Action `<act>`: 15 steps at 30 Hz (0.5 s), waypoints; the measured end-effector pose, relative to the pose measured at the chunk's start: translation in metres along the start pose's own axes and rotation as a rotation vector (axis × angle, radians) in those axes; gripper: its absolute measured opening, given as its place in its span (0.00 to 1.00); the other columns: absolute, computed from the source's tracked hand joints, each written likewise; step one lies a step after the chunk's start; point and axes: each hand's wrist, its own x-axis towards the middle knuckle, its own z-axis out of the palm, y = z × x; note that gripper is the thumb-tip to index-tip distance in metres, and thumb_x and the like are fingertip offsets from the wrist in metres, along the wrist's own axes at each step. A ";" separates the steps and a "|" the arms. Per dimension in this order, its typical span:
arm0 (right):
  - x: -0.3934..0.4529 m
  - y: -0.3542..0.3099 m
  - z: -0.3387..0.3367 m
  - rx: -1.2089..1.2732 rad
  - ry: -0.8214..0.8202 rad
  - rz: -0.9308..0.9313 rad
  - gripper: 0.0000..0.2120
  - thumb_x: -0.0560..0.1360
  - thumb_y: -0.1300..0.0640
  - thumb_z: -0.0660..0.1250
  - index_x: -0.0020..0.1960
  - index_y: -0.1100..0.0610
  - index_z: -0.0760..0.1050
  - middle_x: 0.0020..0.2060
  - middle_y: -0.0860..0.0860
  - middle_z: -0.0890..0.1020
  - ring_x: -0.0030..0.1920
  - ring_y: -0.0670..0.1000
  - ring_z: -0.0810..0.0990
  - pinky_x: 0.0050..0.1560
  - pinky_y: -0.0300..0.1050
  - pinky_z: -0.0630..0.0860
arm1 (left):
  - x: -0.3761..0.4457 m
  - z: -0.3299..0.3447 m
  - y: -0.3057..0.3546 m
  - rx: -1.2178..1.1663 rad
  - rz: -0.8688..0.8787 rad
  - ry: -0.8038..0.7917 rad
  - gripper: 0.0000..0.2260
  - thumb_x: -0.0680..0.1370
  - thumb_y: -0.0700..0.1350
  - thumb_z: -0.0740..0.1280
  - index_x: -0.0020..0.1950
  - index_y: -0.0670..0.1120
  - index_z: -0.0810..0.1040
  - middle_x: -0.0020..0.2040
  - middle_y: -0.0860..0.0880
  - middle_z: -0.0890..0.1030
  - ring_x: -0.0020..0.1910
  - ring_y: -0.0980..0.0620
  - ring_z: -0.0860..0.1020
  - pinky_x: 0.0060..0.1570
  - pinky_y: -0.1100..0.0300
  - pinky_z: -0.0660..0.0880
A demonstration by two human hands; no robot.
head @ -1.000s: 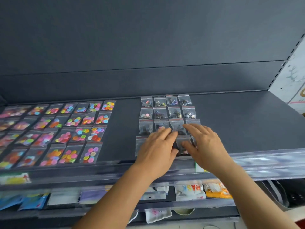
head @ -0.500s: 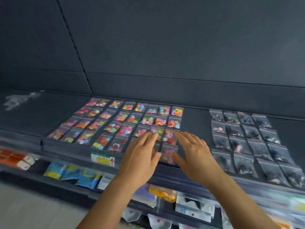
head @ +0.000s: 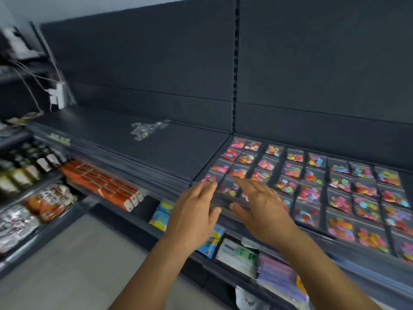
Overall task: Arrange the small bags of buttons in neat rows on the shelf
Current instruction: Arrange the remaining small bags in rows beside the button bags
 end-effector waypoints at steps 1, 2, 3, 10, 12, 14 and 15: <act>0.011 -0.012 0.007 0.007 -0.008 -0.013 0.29 0.78 0.44 0.59 0.76 0.49 0.56 0.73 0.47 0.63 0.74 0.50 0.58 0.73 0.48 0.55 | 0.001 -0.005 -0.015 -0.002 -0.014 0.009 0.26 0.81 0.53 0.58 0.78 0.52 0.53 0.77 0.53 0.58 0.74 0.53 0.57 0.72 0.59 0.56; 0.023 -0.023 0.013 0.010 -0.015 -0.029 0.29 0.78 0.44 0.59 0.75 0.50 0.56 0.73 0.47 0.63 0.74 0.50 0.58 0.74 0.48 0.55 | 0.002 -0.009 -0.029 -0.005 -0.030 0.019 0.26 0.81 0.53 0.58 0.77 0.52 0.54 0.76 0.52 0.58 0.74 0.52 0.57 0.72 0.59 0.57; 0.035 -0.033 0.019 0.015 -0.025 -0.045 0.29 0.78 0.44 0.59 0.75 0.50 0.56 0.73 0.47 0.63 0.73 0.50 0.58 0.74 0.48 0.55 | 0.004 -0.013 -0.042 -0.006 -0.045 0.030 0.26 0.81 0.52 0.58 0.77 0.52 0.54 0.76 0.51 0.59 0.74 0.52 0.58 0.72 0.59 0.57; 0.123 -0.087 0.054 0.052 -0.062 -0.137 0.28 0.78 0.44 0.60 0.75 0.50 0.57 0.72 0.46 0.64 0.73 0.48 0.59 0.73 0.48 0.56 | 0.039 -0.033 -0.127 -0.010 -0.111 0.088 0.26 0.81 0.52 0.58 0.77 0.51 0.55 0.76 0.51 0.60 0.74 0.52 0.58 0.71 0.60 0.57; 0.153 -0.098 0.063 0.054 -0.073 -0.153 0.28 0.78 0.44 0.59 0.75 0.50 0.57 0.73 0.46 0.64 0.73 0.47 0.59 0.73 0.45 0.55 | 0.056 -0.039 -0.150 -0.009 -0.121 0.106 0.26 0.81 0.52 0.58 0.77 0.51 0.55 0.76 0.51 0.60 0.74 0.52 0.58 0.71 0.60 0.56; 0.185 -0.106 0.073 0.057 -0.078 -0.170 0.28 0.78 0.44 0.59 0.75 0.50 0.57 0.73 0.46 0.64 0.73 0.47 0.59 0.73 0.46 0.55 | 0.077 -0.044 -0.174 -0.009 -0.133 0.118 0.25 0.81 0.52 0.59 0.77 0.51 0.56 0.75 0.51 0.61 0.74 0.52 0.58 0.71 0.61 0.56; 0.202 -0.110 0.078 0.062 -0.076 -0.180 0.28 0.78 0.44 0.59 0.75 0.50 0.58 0.73 0.46 0.64 0.73 0.47 0.59 0.74 0.46 0.55 | 0.089 -0.046 -0.186 -0.005 -0.139 0.122 0.25 0.81 0.52 0.59 0.77 0.50 0.56 0.75 0.51 0.61 0.74 0.52 0.58 0.71 0.61 0.56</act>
